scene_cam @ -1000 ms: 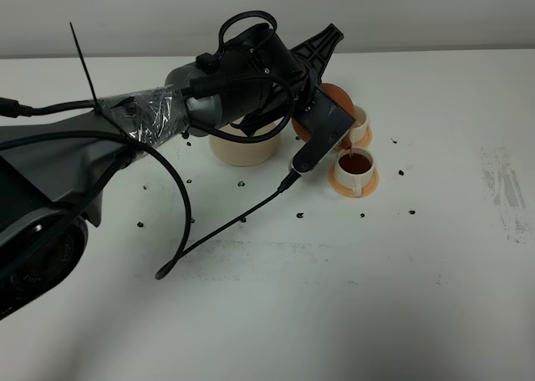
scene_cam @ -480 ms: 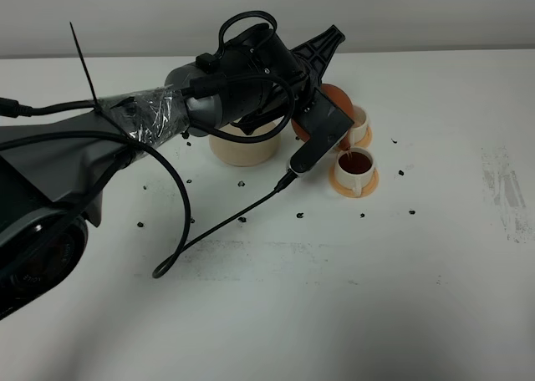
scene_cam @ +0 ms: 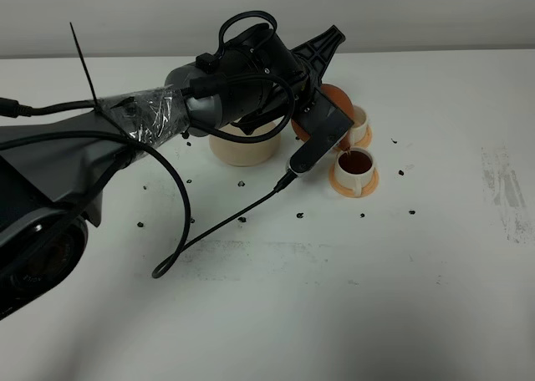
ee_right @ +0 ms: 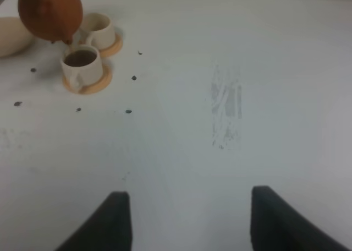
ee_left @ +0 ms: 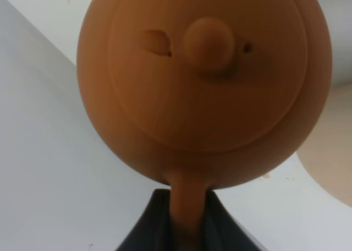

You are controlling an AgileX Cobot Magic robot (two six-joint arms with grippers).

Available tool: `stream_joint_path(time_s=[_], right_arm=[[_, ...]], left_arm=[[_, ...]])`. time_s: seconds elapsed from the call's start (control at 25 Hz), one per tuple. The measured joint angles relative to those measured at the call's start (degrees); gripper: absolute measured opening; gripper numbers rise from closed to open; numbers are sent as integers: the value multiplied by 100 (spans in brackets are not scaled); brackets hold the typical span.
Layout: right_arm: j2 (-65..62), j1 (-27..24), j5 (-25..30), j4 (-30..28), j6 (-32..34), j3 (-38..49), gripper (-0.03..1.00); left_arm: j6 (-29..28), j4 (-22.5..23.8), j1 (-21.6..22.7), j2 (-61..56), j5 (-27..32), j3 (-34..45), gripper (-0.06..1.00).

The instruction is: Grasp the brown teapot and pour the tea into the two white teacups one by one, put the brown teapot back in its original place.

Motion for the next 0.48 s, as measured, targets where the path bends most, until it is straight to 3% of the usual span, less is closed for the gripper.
stream_joint_path(time_s=[0.28,0.48], right_arm=[[0,0,0,0,0,0,49],[0,0,0,0,-5,0,49]], left_arm=[[-65,-49,0,0,0,0,12],[-558,-280,0,0,45,0,12]])
